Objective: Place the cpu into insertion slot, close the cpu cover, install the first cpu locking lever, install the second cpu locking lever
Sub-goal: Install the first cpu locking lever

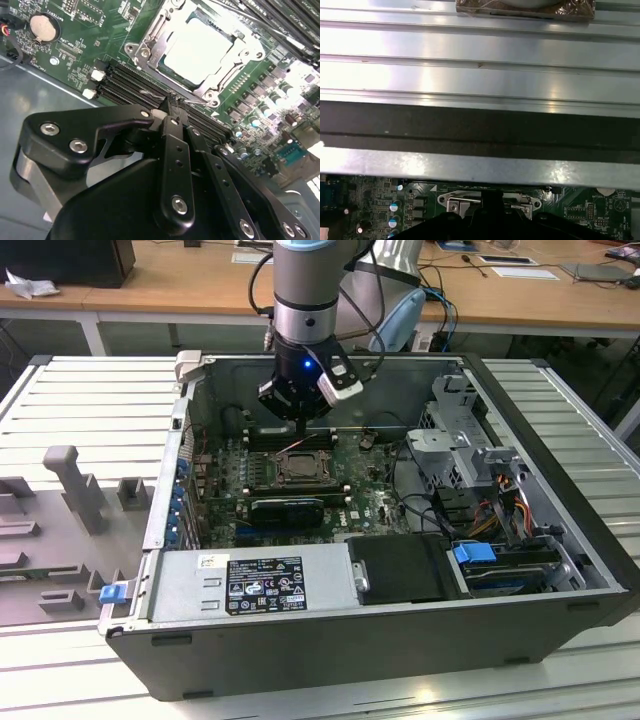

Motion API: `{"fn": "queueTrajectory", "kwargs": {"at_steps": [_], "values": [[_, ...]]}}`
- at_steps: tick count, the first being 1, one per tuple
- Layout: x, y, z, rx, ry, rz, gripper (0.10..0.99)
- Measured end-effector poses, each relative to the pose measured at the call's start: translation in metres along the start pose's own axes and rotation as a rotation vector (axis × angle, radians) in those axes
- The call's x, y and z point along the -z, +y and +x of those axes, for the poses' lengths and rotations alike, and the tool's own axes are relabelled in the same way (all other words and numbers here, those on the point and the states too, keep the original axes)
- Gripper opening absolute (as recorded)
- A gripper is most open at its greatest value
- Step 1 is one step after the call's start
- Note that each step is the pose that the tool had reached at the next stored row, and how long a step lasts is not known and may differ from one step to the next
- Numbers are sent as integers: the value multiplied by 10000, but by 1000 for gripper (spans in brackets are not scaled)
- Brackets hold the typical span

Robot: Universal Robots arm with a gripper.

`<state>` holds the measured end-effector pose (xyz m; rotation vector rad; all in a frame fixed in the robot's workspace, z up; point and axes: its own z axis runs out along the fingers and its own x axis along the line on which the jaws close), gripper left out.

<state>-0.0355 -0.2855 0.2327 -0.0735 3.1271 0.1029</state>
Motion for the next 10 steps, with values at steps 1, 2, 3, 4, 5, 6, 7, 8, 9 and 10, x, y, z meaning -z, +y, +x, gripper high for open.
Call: {"fn": "queueTrajectory", "kwargs": {"at_steps": [1, 2, 3, 4, 5, 6, 7, 8, 9, 10], "values": [[-19, 9, -3, 21, 2, -3, 106], [-30, 16, -6, 45, 4, -9, 106], [-41, 28, -19, 112, 7, -21, 106], [-46, 37, -30, 157, 10, -25, 106], [-49, 42, -38, 181, 11, -27, 106], [-61, 56, -64, 251, 15, -29, 106], [-74, 61, -80, 288, 18, -31, 106], [-93, 61, -95, 311, 20, -30, 106], [-109, 60, -103, 317, 21, -30, 106], [-123, 59, -108, 317, 21, -29, 106]]}}
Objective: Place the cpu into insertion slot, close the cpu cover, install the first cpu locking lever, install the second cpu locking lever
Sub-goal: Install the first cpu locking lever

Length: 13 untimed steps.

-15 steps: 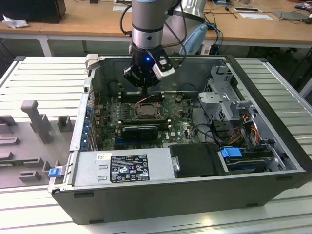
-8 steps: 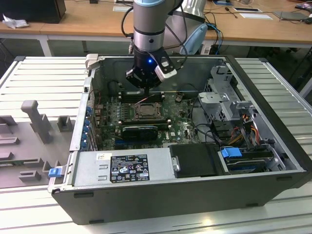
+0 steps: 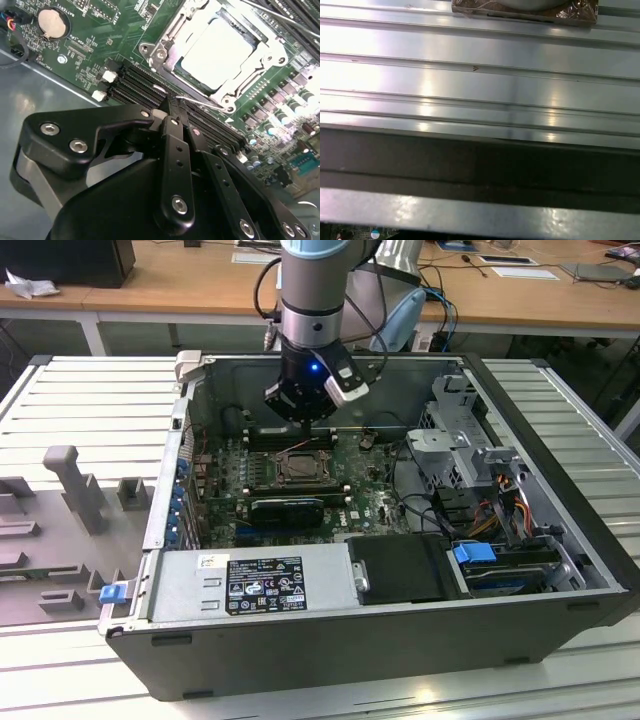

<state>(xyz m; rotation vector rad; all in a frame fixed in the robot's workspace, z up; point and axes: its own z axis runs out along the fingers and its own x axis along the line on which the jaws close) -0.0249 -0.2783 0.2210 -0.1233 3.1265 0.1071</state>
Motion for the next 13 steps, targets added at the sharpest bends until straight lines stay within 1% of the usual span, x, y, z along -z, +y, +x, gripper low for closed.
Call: {"fn": "queueTrajectory", "kwargs": {"at_steps": [1, 3, 7, 13], "values": [[-32, -3, -6, 1, -2, 0, 106], [-66, -6, -26, 0, -6, -1, 106], [-105, -12, -42, 1, -6, 1, 106], [-131, -27, -47, 1, -6, 0, 106]]}}
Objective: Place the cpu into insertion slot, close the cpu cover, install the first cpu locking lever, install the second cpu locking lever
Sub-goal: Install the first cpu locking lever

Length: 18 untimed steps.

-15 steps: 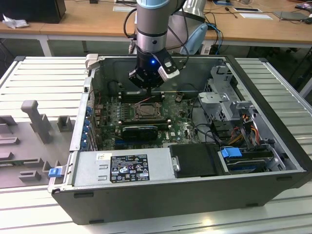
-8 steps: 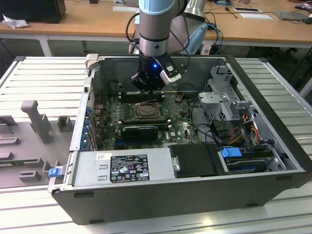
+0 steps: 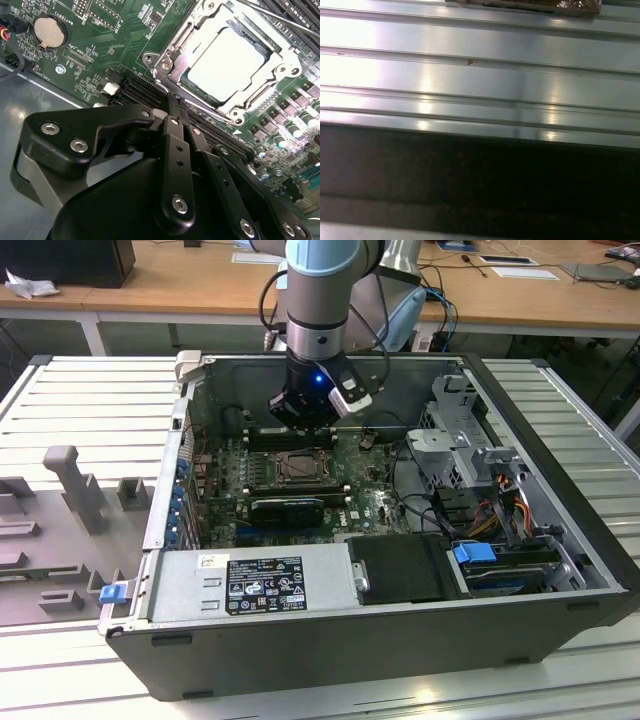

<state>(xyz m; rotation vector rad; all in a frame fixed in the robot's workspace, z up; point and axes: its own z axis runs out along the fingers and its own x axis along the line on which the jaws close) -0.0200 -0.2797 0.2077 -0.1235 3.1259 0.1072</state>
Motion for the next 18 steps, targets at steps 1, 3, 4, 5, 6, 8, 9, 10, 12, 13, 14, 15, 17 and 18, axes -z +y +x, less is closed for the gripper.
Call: {"fn": "queueTrajectory", "kwargs": {"at_steps": [1, 3, 4, 5, 6, 8, 9, 10, 12, 13, 14, 15, 17, 18], "values": [[-2, -3, 0, -1, 0, -1, 106], [-6, -10, -1, 0, -1, -1, 106], [-8, -14, -1, 0, 0, 0, 106], [-8, -20, -1, -1, 2, 5, 106], [-10, -24, -1, 0, 1, 3, 106], [-17, -37, -3, -1, -1, -2, 106], [-22, -40, -3, -2, 0, 0, 106], [-34, -44, -4, -1, 2, 4, 106], [-55, -46, -5, 0, -2, -5, 106], [-63, -48, -5, 0, 2, 1, 106], [-67, -51, -6, 1, 4, -19, 106], [-67, -51, -6, -1, -2, -76, 106], [-53, -46, -9, -3, -21, -171, 106], [-2, -44, -9, -2, -15, -163, 106]]}}
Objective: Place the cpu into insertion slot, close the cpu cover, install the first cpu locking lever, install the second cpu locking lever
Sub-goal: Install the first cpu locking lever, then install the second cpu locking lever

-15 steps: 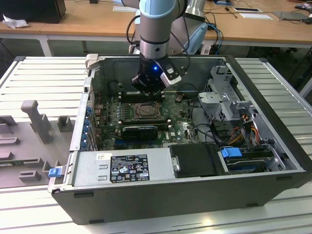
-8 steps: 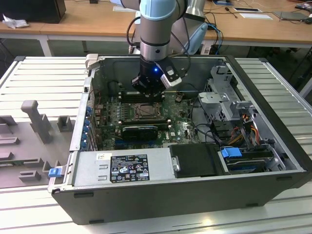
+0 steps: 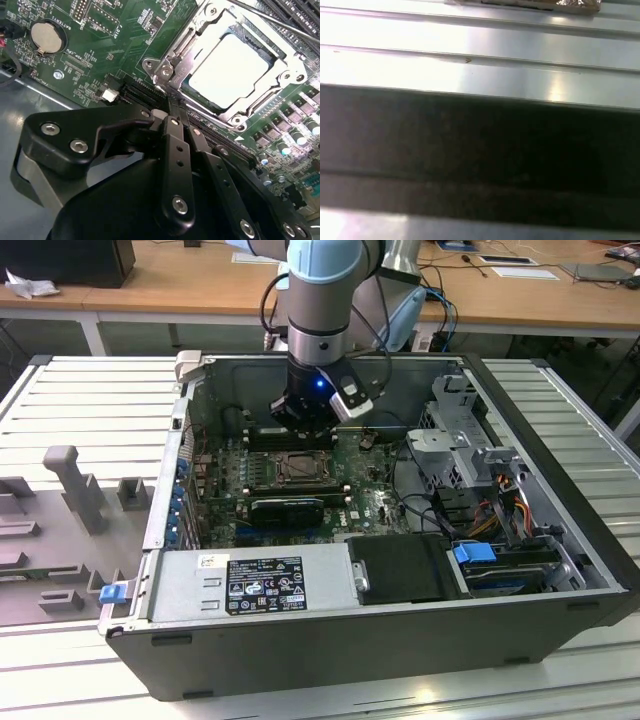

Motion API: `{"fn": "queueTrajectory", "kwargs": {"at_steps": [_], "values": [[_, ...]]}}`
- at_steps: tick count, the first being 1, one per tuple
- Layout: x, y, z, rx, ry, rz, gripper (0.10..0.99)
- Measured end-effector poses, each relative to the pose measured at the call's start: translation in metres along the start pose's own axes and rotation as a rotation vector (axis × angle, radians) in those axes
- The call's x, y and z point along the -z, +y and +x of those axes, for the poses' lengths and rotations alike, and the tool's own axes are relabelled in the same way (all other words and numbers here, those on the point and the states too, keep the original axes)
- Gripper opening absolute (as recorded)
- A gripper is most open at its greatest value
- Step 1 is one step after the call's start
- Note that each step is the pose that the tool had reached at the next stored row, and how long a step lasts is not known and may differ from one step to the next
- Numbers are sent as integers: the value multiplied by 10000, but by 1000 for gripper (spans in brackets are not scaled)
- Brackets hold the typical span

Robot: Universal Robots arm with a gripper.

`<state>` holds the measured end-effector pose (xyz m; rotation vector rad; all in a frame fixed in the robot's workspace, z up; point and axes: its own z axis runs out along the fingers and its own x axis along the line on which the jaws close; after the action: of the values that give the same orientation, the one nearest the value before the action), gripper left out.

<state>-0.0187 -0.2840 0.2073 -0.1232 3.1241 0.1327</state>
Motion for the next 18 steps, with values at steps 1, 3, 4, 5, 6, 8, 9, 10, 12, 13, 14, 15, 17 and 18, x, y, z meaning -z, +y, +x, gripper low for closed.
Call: {"fn": "queueTrajectory", "kwargs": {"at_steps": [1, 3, 4, 5, 6, 8, 9, 10, 12, 13, 14, 15, 17, 18], "values": [[43, 3, -1, 0, 1, 1, 106], [146, 11, -2, 0, 3, 5, 106], [149, 5, -2, 3, 1, 0, 106], [152, -13, 0, 1, 2, 2, 106], [152, -22, 0, 1, 2, 2, 106], [154, -34, 2, 0, 2, 3, 106], [154, -41, 2, 0, 2, 2, 106], [154, -45, 2, 0, 2, 2, 106], [155, -52, 3, 0, 1, 2, 106], [155, -55, 3, 1, 1, 2, 106], [155, -58, 4, 1, 2, 2, 106], [156, -61, 4, 0, 2, 2, 106], [167, -72, 5, -1, 4, 6, 106], [212, -69, 4, 0, 2, 3, 106]]}}
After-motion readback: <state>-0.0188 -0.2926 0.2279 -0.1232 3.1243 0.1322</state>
